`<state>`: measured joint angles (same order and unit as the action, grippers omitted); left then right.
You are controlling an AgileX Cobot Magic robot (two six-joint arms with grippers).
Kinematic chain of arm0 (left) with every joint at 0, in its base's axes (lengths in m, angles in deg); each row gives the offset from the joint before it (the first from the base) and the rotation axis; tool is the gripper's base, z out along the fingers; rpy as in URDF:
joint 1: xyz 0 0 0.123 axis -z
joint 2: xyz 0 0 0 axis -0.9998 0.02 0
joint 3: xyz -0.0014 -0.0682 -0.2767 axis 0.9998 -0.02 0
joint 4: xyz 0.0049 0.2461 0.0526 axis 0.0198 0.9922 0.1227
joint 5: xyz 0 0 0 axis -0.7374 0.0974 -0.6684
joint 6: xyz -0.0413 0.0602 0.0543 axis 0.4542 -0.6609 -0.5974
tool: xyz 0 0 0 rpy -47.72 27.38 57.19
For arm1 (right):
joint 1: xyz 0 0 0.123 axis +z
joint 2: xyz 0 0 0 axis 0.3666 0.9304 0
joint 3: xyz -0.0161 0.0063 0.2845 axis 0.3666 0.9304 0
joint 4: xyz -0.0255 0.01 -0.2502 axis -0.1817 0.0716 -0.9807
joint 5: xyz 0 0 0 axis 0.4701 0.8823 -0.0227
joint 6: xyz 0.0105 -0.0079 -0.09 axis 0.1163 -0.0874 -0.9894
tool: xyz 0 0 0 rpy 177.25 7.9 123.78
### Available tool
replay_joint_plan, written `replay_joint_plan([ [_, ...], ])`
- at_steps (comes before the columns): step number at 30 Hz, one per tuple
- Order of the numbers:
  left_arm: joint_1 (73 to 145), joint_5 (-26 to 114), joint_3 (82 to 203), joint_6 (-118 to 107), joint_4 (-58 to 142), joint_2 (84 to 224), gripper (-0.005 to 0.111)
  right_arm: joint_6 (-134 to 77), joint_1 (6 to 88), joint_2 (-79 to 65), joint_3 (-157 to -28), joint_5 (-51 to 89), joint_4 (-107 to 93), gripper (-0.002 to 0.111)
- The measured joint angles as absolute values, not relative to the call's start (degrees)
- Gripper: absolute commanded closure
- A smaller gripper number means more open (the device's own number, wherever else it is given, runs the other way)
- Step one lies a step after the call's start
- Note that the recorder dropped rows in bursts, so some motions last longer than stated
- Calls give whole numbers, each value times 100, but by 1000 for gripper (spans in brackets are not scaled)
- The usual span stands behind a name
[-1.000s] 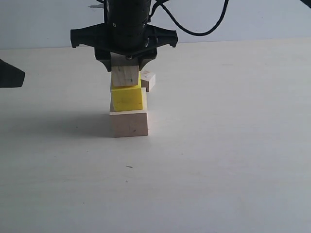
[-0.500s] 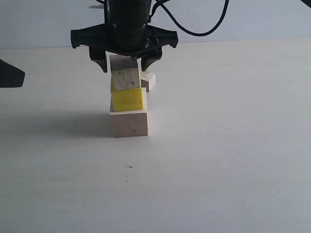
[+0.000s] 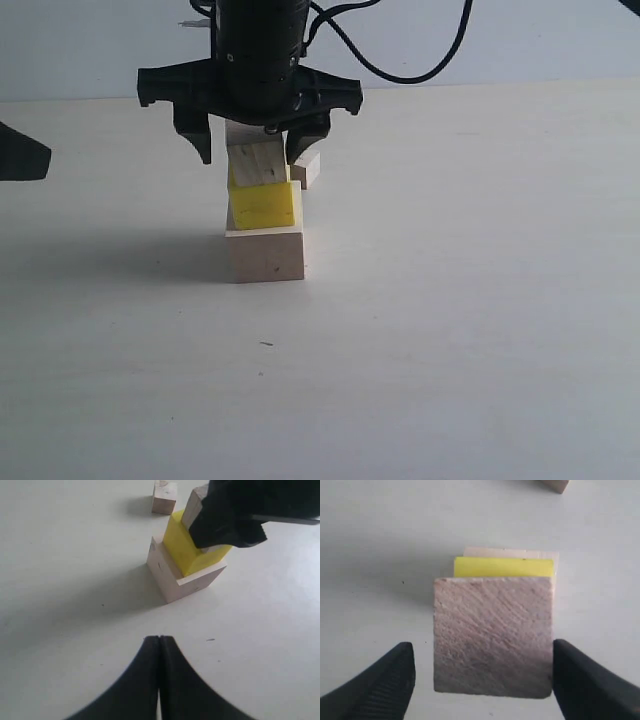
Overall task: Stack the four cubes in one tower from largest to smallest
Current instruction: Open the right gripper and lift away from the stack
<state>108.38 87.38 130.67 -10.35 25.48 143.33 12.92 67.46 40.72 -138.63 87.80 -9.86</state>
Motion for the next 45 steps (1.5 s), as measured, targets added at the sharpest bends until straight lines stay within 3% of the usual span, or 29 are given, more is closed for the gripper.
replay_joint_plan([
  [45, 10838, 8742, 13067, -1035, 2548, 14333, 107, 1154, 6746, 3809, -13863, 8882, -773, 37],
])
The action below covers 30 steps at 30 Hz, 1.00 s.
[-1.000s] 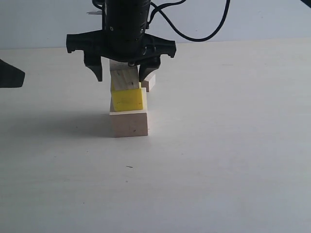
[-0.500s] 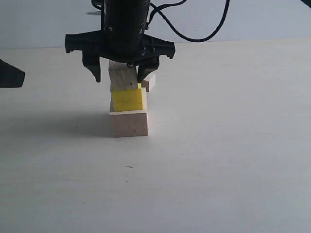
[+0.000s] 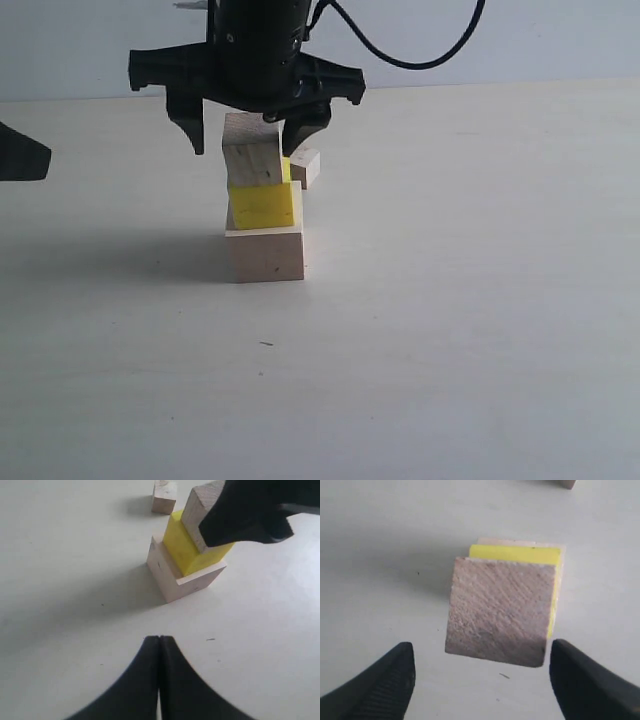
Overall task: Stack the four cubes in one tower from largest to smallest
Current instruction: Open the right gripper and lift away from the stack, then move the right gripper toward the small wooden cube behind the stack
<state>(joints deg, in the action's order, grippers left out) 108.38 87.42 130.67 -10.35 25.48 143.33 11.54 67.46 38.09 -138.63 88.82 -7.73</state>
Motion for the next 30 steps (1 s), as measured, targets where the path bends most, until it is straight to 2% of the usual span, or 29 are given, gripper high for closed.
replay_joint_plan([
  [10, 10838, 8752, 13067, -1035, 2548, 14333, 107, 1111, 6746, 3424, -13863, 8933, -1587, 40],
  [15, 10838, 8776, 13067, -1035, 2548, 14333, 107, 478, 6746, 3270, -13863, 8933, -2098, 62],
  [20, 10838, 8789, 13067, -1035, 2548, 14333, 107, -301, 6746, 3234, -13863, 8943, -2515, 94],
  [23, 10838, 8789, 13067, -1046, 2548, 14333, 107, -490, 6746, 3234, -13863, 8943, -3024, 108],
  [30, 10838, 8883, 13067, -1046, 2548, 14333, 107, -1061, 6484, 3234, -13863, 8943, -3942, 108],
])
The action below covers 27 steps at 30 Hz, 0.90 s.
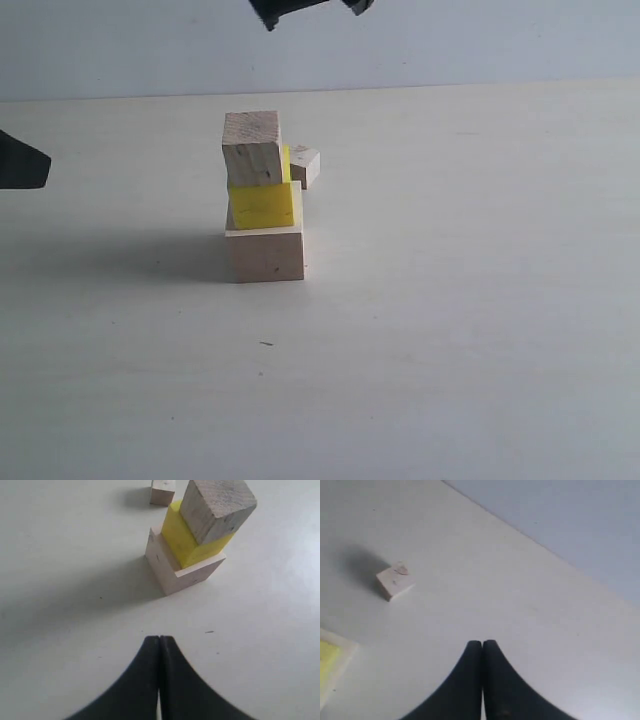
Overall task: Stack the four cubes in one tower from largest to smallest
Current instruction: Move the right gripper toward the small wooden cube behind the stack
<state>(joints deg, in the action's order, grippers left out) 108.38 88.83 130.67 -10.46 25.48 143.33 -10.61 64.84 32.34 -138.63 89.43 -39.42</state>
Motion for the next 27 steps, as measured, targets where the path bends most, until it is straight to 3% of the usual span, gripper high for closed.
replay_joint_plan([
  [8, 10838, 8930, 13067, -983, 2548, 14333, 107, -1779, 5351, 3234, -13863, 8791, -3403, 108],
  [17, 10838, 8941, 13067, -637, 2548, 14333, 107, -3433, 3924, 3657, -13863, 8284, -870, 108],
  [27, 10838, 9251, 13067, -364, 2548, 14333, 107, -6253, 3789, 4897, -13863, 7140, 1693, 108],
])
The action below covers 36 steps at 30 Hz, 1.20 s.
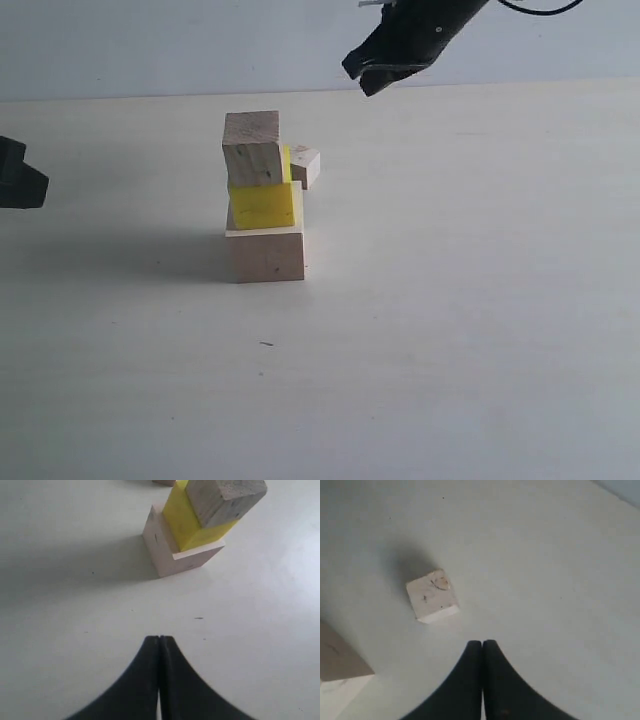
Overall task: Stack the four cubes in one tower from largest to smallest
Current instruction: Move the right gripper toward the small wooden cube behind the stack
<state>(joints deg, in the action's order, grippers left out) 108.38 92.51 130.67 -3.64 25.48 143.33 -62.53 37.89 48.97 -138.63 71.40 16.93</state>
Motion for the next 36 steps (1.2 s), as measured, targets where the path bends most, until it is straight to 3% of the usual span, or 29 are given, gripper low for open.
replay_joint_plan([
  [6, 10838, 9435, 13067, -299, 2548, 14333, 107, -6959, 3789, 5430, -13863, 6489, 2108, 108],
  [11, 10838, 9470, 13067, -299, 2548, 14333, 107, -8864, 3789, 5589, -13863, 6516, 3156, 106],
  [15, 10838, 9470, 13067, -299, 2548, 14333, 107, -9736, 3789, 5621, -13863, 6659, 3329, 90],
  [19, 10838, 9491, 13067, -299, 2548, 14333, 107, -9826, 3789, 5621, -13863, 6834, 3347, 62],
  [23, 10838, 9491, 13067, -299, 2548, 14333, 107, -9826, 3789, 5621, -13863, 6894, 3347, 50],
  [36, 10838, 9491, 13067, -299, 2548, 14333, 107, -10088, 3789, 5666, -13863, 7285, 4032, 50],
])
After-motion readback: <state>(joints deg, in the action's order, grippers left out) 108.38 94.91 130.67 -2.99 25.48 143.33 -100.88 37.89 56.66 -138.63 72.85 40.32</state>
